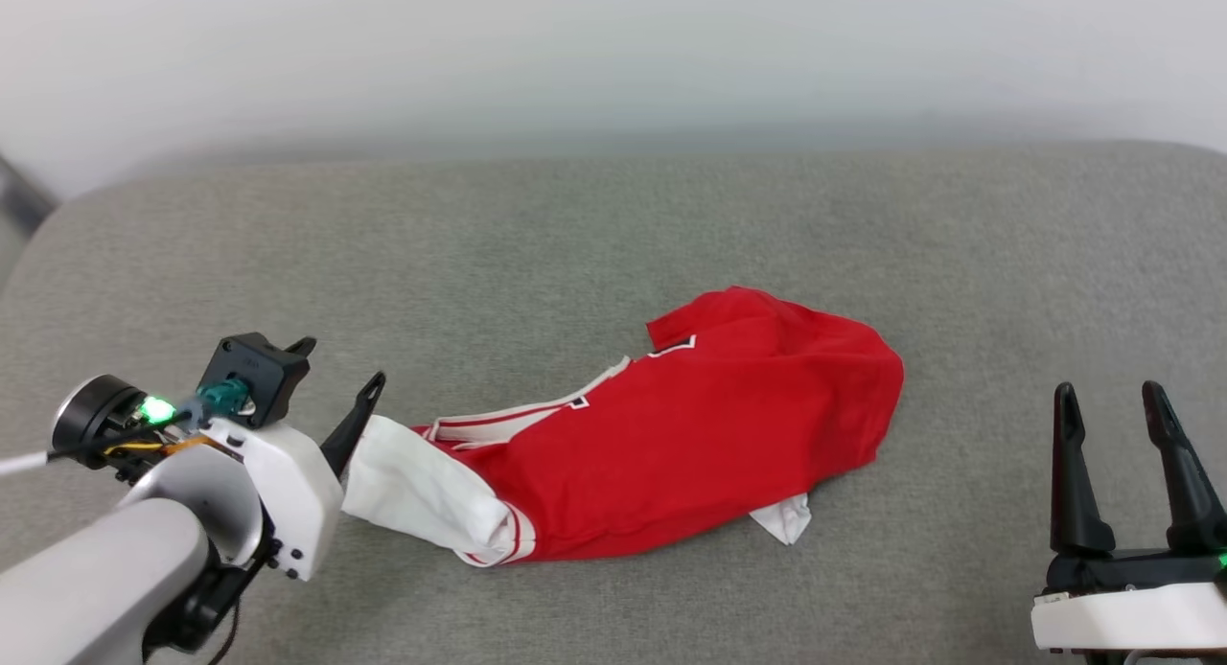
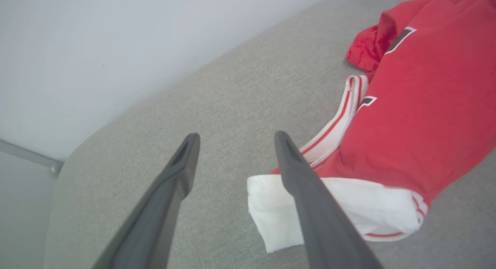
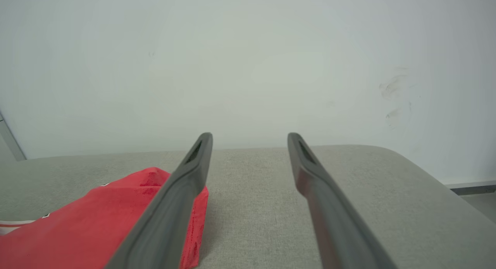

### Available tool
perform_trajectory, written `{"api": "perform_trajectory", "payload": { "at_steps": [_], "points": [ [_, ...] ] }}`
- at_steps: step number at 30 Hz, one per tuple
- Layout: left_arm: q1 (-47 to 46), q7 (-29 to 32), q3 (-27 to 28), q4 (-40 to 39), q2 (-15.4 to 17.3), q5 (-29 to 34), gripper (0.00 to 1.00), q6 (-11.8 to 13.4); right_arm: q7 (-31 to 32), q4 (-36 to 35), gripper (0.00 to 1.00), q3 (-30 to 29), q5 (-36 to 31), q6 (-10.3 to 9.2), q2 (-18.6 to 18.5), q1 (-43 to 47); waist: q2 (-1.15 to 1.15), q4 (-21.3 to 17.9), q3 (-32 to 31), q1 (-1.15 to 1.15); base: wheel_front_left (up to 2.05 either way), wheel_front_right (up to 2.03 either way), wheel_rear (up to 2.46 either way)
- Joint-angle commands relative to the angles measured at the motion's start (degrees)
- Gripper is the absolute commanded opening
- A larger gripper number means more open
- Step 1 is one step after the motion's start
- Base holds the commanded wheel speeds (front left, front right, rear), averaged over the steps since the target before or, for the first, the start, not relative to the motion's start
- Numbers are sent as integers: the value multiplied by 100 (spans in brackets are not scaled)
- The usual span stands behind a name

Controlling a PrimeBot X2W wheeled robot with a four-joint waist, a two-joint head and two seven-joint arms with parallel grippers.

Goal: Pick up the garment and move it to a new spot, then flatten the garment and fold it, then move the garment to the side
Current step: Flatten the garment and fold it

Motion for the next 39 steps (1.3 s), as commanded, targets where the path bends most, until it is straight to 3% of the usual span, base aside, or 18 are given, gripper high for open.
{"api": "perform_trajectory", "payload": {
  "at_steps": [1, 11, 17, 21, 30, 35, 39],
  "points": [
    [107, -150, 60, -115, -9, 63, 100, 142, -11, -46, 100, -33, -89, -3, 9, -5, 0, 149, -168, 1, 0, 0, 0],
    [935, -1595, 681, -657, -423, 374, 100, 1852, -10, -103, 100, -77, -822, -4, -10, -943, 0, 360, -245, 1, 0, 0, 0],
    [1613, -1696, 1681, -755, -924, 969, 100, 2166, -10, 562, 100, 644, -805, -5, -889, -1916, 0, 486, -102, 1, 0, 0, 0],
    [2120, -1692, 2396, -954, -1335, 1587, 100, 2236, 583, 1112, 100, 1433, -446, -4, -1586, -2670, 0, 613, 45, 1, 0, 0, 0],
    [2905, -1688, 3519, -1086, -2272, 2668, 100, 2007, 3576, 1458, 100, 4050, 1720, -5, -3153, -4406, 0, 891, 509, 1, 0, 0, 0],
    [3103, -1689, 3960, -943, -2815, 3060, 100, 1684, 5211, 1501, 100, 5367, 2880, -5, -3652, -5417, 0, 1025, 833, 1, 0, 0, 0],
    [3086, -1689, 4249, -902, -3213, 3383, 100, 1378, 6036, 1776, 100, 6070, 3410, -5, -3772, -6047, 0, 1159, 1131, 1, 0, 0, 0]
  ]
}}
